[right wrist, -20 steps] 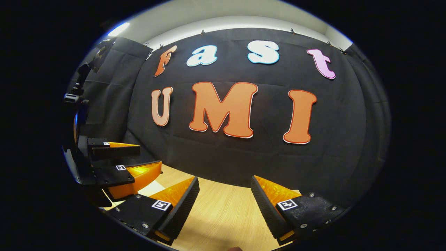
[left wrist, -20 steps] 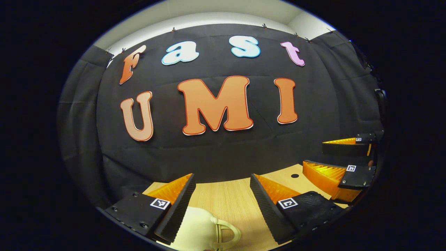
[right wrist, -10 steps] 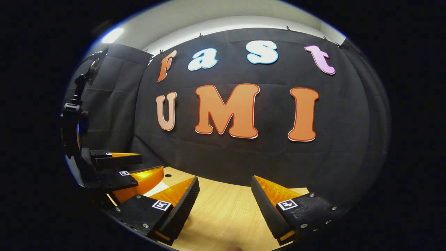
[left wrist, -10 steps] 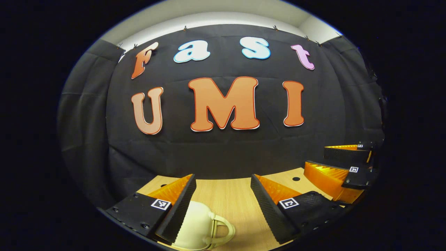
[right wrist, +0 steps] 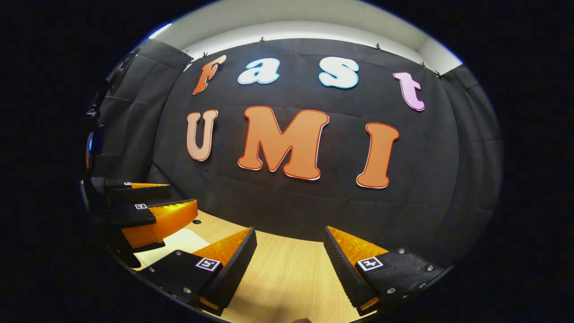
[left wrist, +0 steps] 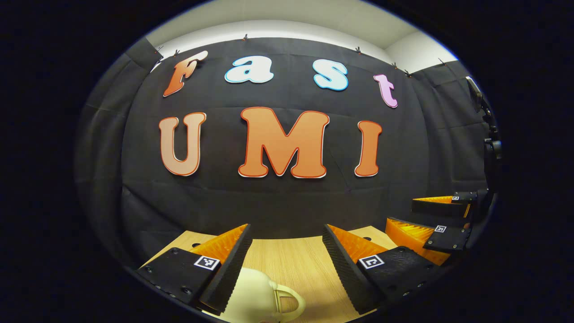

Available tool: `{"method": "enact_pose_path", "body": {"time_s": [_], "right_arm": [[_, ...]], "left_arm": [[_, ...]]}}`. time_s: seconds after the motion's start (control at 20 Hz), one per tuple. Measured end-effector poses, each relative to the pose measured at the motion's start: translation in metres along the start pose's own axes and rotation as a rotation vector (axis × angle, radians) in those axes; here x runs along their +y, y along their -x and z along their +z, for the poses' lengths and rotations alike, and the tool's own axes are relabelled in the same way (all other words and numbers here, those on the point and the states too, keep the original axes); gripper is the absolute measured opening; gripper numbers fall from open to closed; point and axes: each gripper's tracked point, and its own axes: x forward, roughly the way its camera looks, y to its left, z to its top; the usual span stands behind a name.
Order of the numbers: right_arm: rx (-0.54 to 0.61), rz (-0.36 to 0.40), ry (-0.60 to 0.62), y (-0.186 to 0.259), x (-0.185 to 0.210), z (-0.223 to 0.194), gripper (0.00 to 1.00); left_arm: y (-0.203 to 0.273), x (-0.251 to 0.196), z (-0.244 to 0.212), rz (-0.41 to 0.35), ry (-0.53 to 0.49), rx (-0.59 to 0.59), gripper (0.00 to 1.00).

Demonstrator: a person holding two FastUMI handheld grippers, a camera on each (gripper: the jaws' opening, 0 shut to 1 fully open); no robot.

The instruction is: First open the suitcase, pack the skin care products into it, and then close the suitcase.

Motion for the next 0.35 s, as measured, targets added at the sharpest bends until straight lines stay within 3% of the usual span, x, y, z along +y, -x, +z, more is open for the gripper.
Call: {"method": "enact_pose_path", "body": {"time_s": [0.35], "right_arm": [[-0.017, -0.047, 0.036, 0.008, 0.016, 0.011, 0.95]], "left_arm": [[-0.003, 0.027, 0.003, -0.002, -0.01, -0.022, 0.96]]}}
